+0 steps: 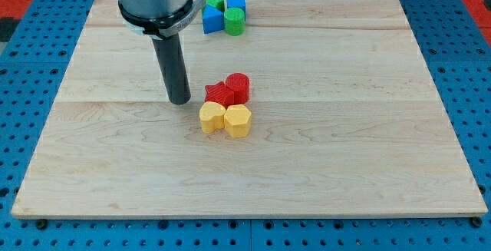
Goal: Point your arm close to the yellow heart
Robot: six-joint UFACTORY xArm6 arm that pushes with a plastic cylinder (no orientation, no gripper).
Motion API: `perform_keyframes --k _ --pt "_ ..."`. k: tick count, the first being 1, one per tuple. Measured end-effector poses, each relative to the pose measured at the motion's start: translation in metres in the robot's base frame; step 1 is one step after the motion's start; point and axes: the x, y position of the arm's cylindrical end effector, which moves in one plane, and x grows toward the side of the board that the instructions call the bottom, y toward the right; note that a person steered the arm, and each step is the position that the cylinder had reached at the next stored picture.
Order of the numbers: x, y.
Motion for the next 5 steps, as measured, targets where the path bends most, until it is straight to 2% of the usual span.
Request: perform_keyframes --k 4,5 --pt "0.028 0.002" --pt "0.026 0.02"
